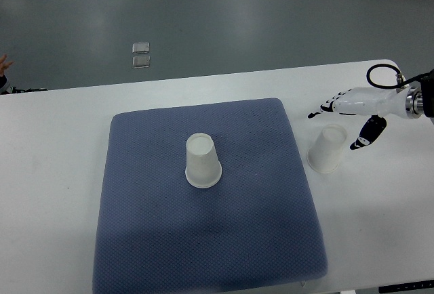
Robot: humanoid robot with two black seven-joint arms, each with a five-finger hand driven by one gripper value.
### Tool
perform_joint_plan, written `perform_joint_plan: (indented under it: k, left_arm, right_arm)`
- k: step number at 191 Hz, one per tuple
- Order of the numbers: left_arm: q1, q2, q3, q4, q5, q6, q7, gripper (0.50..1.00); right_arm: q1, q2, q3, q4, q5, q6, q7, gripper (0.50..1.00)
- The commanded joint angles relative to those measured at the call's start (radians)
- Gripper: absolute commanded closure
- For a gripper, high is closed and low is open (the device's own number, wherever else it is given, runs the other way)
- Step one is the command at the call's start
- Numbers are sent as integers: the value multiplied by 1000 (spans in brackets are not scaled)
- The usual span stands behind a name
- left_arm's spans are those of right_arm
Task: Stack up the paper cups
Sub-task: 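Lower the right hand down onto the white cup beside the pad, then close the right hand fingers around the white cup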
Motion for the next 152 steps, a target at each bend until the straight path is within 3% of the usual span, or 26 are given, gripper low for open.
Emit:
perform_joint_plan:
  k: [1,45,142,152]
  left_arm:
    - [0,0,0,0,0,0,0,500]
    - [0,0,0,0,0,0,0,500]
    - [0,0,0,0,0,0,0,500]
    - [0,0,0,0,0,0,0,500]
  right_arm:
    - [-5,19,-11,-17,-3,-20,0,591]
    - [-31,44,-11,-74,-11,-65,0,593]
    - [-59,90,-13,-85,-14,-66,0,599]
    - [-59,91,-13,-86,-14,-66,0,617]
